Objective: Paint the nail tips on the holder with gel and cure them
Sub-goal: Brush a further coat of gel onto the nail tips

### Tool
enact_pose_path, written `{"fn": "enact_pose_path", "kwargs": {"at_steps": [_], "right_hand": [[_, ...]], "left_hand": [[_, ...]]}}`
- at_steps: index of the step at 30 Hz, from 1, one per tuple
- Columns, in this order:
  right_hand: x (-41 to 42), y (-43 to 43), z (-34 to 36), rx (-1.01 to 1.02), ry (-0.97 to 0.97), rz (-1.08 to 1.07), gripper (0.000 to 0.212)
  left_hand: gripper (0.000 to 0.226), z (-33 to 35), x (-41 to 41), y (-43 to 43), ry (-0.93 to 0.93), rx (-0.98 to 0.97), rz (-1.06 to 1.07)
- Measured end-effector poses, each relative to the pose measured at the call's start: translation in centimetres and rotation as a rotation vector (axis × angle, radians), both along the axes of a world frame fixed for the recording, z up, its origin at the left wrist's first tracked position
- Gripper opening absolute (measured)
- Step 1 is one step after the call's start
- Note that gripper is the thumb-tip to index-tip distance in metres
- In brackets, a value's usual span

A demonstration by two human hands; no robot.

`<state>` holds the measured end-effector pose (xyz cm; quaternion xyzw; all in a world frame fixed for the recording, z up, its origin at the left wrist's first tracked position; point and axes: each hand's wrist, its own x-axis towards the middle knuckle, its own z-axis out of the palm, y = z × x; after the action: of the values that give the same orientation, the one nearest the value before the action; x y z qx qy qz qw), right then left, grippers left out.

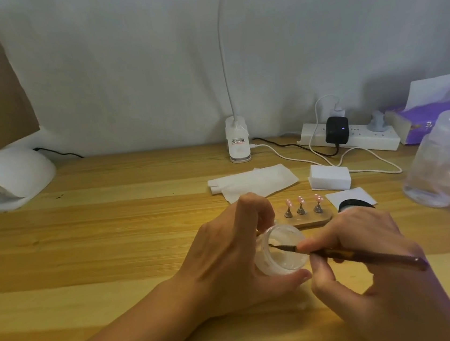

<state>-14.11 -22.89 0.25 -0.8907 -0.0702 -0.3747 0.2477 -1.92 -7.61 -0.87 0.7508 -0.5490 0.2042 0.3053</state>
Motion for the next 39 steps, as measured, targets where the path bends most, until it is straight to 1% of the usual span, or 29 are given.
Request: {"fn": "enact_pose_path", "kwargs": {"at_steps": [9, 17, 22, 26, 33, 37, 38, 39], "right_hand": [[0.2, -0.2, 0.1, 0.069, -0.007, 0.034, 0.019], [0.2, -0.2, -0.2, 0.061, -0.003, 0.001, 0.020], [0.2, -0.2, 0.1, 0.169, 0.009, 0.040, 0.016], [0.1, -0.2, 0.1, 0.130, 0.036, 0.022, 0.017], [-0.2, -0.1, 0.5, 0.178, -0.048, 0.025, 0.015], [-0.1, -0.4, 0.2, 0.116, 0.005, 0.046, 0.016], [0.3, -1.0, 0.4, 0.115, 0.055, 0.059, 0.012], [0.5, -1.4, 0.6, 0.153, 0.171, 0.090, 0.008]], "left_hand": [[0.069, 0.4, -0.3, 0.0, -0.026, 0.003, -0.009], [0.068, 0.3, -0.2, -0.1, -0.037, 0.003, -0.013], [0.069, 0.2, -0.1, -0.1, -0.028, 0.015, -0.006], [0.069, 0.1, -0.1, 0.0, -0.009, 0.013, -0.007], [0.067, 0.0, 0.1, 0.0, 0.034, 0.004, 0.024], [0.065, -0.1, 0.1, 0.0, 0.034, -0.009, 0.021], [0.065, -0.1, 0.1, 0.0, 0.029, -0.013, 0.017], [0.064, -0.1, 0.1, 0.0, 0.027, -0.025, 0.019]]}}
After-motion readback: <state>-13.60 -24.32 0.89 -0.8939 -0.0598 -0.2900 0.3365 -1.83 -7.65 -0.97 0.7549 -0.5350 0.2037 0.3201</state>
